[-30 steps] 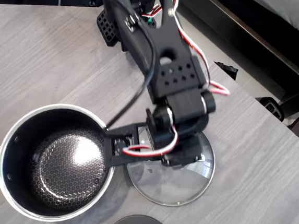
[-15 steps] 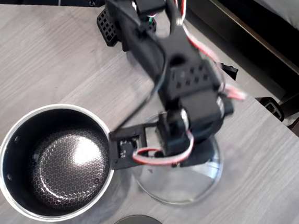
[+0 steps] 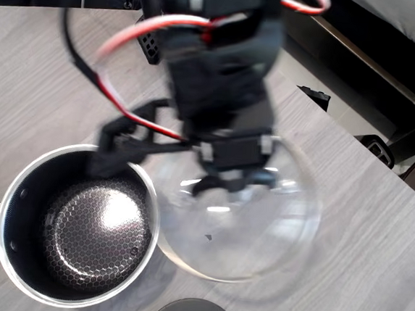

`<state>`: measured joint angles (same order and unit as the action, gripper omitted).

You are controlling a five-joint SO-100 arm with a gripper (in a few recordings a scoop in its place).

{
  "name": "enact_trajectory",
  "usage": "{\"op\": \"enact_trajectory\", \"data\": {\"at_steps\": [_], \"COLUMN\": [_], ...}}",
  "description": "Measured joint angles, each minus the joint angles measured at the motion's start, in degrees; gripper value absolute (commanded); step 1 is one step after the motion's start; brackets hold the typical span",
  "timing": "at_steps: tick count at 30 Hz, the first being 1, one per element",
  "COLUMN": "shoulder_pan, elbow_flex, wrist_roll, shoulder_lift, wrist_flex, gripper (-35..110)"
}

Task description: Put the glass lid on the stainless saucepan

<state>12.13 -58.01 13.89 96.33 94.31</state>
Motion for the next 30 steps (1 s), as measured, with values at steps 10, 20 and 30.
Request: {"op": "enact_trajectory", "data": {"at_steps": [10,20,30], "shoulder_pan": [-19.3,-24.3,-23.9], "elbow_flex": [0.0,0.1,0.0], "wrist_roll": [-6.9,-8.9,-8.5], "shoulder_lift": [0.0,-5.1,-9.9], "wrist_flex": [0.1,-4.3,-8.0], "gripper": [0,0,0]}}
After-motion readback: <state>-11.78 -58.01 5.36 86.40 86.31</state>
